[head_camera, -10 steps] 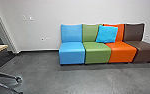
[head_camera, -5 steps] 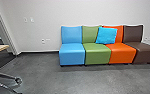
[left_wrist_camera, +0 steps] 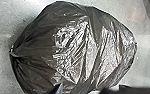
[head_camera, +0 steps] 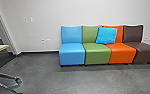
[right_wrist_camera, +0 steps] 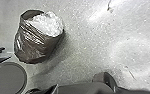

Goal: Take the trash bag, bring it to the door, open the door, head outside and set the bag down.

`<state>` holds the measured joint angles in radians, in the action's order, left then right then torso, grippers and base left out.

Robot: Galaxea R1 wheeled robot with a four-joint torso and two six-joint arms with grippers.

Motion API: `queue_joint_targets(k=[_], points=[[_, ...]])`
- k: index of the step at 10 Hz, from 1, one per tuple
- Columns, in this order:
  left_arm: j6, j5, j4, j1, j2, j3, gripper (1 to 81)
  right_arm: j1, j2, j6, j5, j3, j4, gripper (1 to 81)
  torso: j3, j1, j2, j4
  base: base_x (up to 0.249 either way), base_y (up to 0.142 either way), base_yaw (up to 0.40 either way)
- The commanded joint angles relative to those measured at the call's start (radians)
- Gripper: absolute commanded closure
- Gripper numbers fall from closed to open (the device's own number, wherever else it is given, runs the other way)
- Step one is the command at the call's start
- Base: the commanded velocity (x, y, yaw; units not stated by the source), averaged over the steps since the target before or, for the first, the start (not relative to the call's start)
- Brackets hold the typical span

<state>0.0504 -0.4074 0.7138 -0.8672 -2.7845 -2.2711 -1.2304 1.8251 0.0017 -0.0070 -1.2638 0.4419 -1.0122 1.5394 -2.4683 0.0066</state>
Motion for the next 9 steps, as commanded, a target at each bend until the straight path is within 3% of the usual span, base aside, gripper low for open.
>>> queue_joint_targets(k=[1, 2, 3, 4, 5, 6, 7, 9], points=[[-0.001, -0.106, 0.016, 0.135, -0.012, -0.005, 1.0, 0.067, -0.031, 0.001, -0.083, -0.003, 0.032, 1.0, 0.000, 0.000, 0.000, 0.000, 0.000, 0.000, 0.000], [-0.001, -0.110, 0.018, 0.135, -0.029, -0.022, 1.0, 0.068, -0.030, 0.001, -0.087, -0.003, 0.034, 1.0, -0.039, 0.000, 0.000, 0.000, 0.000, 0.000, 0.000], [-0.001, -0.110, 0.021, 0.138, -0.047, -0.042, 1.0, 0.068, -0.028, 0.001, -0.088, -0.002, 0.034, 1.0, -0.057, 0.000, 0.000, -0.023, 0.000, 0.000, 0.000], [-0.001, -0.111, 0.022, 0.142, -0.058, -0.054, 1.0, 0.068, -0.028, 0.001, -0.088, -0.002, 0.034, 1.0, -0.102, 0.000, 0.000, -0.027, 0.000, 0.000, 0.000], [-0.001, -0.111, 0.027, 0.147, -0.063, -0.056, 1.0, 0.067, -0.027, 0.001, -0.088, -0.002, 0.034, 1.0, -0.124, 0.000, 0.000, -0.029, 0.000, 0.000, 0.000], [-0.001, -0.111, 0.027, 0.153, -0.060, -0.056, 1.0, 0.067, -0.024, 0.001, -0.087, -0.006, 0.034, 1.0, -0.066, 0.000, 0.000, -0.014, 0.000, 0.000, 0.000], [-0.001, -0.111, 0.029, 0.161, -0.055, -0.058, 1.0, 0.067, -0.019, 0.001, -0.090, -0.011, 0.035, 1.0, -0.096, 0.000, 0.000, -0.016, 0.000, 0.000, 0.000], [-0.001, -0.111, 0.033, 0.184, -0.044, -0.058, 1.0, 0.065, -0.014, 0.000, -0.090, -0.009, 0.034, 1.0, -0.119, 0.001, 0.000, -0.114, 0.000, 0.000, 0.000]])
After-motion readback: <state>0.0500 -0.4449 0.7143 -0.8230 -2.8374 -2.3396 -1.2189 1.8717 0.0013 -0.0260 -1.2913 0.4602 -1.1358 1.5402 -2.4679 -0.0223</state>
